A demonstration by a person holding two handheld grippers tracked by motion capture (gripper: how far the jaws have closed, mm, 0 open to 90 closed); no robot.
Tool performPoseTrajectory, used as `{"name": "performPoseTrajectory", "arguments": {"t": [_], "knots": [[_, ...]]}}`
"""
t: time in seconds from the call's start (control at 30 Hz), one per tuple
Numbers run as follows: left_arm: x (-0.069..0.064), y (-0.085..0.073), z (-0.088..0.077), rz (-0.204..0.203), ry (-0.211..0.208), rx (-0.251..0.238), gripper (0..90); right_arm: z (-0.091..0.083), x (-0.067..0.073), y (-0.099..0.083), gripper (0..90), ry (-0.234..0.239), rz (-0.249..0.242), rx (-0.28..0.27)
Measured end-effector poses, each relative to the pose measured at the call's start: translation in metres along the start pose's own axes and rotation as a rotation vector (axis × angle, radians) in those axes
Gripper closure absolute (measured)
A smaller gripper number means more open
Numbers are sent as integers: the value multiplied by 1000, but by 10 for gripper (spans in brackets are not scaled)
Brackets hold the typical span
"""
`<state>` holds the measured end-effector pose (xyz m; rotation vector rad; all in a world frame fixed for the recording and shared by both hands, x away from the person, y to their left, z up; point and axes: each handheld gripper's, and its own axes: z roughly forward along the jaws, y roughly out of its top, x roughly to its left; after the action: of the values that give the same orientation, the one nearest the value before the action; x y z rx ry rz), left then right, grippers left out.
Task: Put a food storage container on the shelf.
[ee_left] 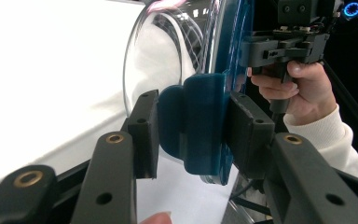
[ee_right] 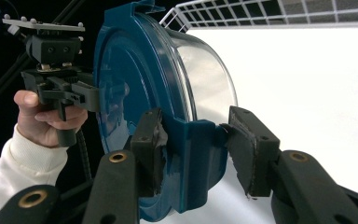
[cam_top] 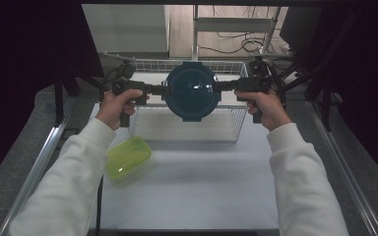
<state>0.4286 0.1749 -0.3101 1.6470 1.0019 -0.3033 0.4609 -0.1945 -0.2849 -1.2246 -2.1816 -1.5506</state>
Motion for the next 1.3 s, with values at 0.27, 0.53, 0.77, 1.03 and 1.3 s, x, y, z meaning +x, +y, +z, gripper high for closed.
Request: {"name": "performPoseTrajectory", "arguments": {"t": [0.27,0.53,0.77,1.03,1.3], "knots": [[28,14,4,-47,9,14,574,20,-20,17,566,-6,43,20],[40,22,3,-85,-9,2,570,27,-22,27,565,-27,72,29],[53,29,3,-172,-16,-22,565,37,-26,36,563,-39,128,32],[71,33,8,-263,-33,-56,550,47,-34,44,560,-60,201,15],[83,35,16,-329,-20,-61,516,54,-41,45,625,-124,243,18]]}}
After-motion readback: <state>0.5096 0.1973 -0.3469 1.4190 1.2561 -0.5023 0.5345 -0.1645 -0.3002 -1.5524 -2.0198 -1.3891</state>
